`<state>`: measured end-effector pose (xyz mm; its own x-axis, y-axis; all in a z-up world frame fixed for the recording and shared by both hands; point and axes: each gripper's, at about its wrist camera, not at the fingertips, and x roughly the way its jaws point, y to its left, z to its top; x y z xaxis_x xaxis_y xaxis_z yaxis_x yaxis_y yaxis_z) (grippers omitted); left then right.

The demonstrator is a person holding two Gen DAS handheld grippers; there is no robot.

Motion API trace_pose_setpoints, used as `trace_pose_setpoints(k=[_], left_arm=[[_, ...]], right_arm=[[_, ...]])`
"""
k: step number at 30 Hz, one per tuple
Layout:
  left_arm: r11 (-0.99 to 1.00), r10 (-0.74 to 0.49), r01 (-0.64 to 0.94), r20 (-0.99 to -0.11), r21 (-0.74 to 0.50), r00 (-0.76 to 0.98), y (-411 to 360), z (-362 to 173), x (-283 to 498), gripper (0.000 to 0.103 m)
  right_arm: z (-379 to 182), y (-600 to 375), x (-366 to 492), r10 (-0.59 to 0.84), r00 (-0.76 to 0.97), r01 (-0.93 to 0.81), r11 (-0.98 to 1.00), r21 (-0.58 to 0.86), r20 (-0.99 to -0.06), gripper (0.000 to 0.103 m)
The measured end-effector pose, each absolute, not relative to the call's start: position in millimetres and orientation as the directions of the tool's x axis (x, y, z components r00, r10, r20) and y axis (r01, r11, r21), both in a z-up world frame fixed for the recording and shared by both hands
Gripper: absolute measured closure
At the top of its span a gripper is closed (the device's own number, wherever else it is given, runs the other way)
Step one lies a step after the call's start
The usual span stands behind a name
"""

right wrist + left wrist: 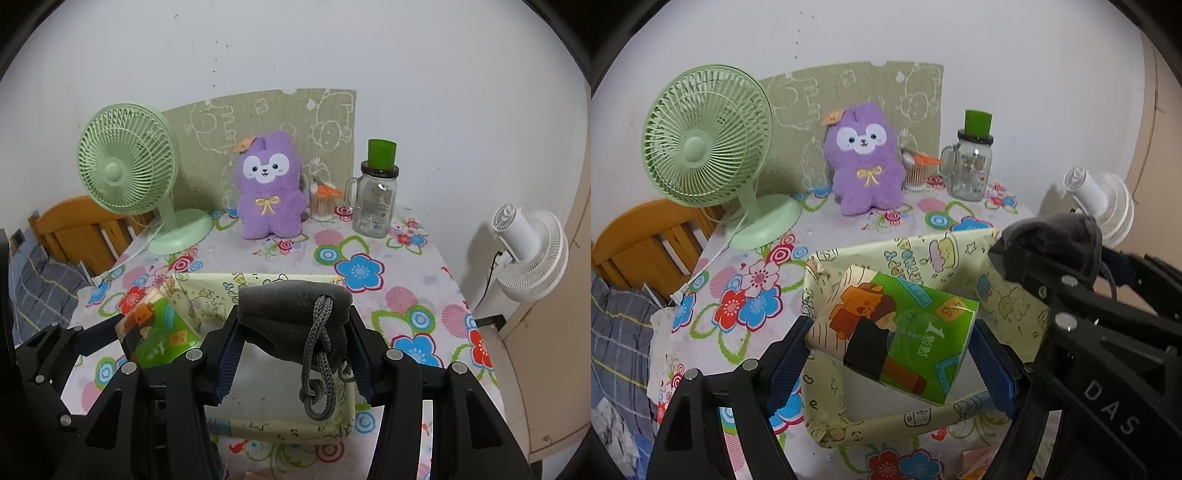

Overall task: Organize soft objects
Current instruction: 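Lift both held items over the fabric box and release them inside, then open both tools and withdraw them from the box toward the remaining items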

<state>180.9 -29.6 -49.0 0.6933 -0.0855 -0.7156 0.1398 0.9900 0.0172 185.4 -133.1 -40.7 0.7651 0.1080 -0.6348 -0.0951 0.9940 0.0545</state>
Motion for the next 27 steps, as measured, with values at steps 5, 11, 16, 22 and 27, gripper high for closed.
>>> trace_pose_setpoints(k=[5, 11, 16, 22, 27], left_arm=[[0.99, -0.084, 0.143, -0.748, 0.015, 0.658, -29.7, -63.5, 190.6, 0.017], [0.99, -0.101, 0.141, -0.772, -0.015, 0.627, -24.6, -71.3, 196.9, 0.01], [0.986, -0.123, 0.162, -0.777, -0.027, 0.618, -24.1, -71.5, 196.3, 0.008], [0.986, -0.124, 0.162, -0.777, -0.028, 0.617, -24.3, -70.8, 195.1, 0.006], [0.988, -0.117, 0.154, -0.773, -0.025, 0.624, -23.8, -68.0, 187.5, 0.002]], right_arm=[[-51.1, -131.1, 197.1, 0.109, 0.742, -0.09, 0.994, 0.062, -0.662, 0.048], [-62.5, -126.7, 211.1, 0.107, 0.721, -0.091, 0.994, 0.06, -0.685, 0.047], [-70.8, -121.9, 219.3, 0.091, 0.701, -0.084, 0.995, 0.045, -0.707, 0.02], [-67.5, -122.5, 211.9, 0.061, 0.713, -0.066, 0.998, 0.021, -0.698, 0.012], [-64.4, -124.6, 202.9, 0.044, 0.71, -0.05, 0.999, 0.012, -0.702, 0.012]])
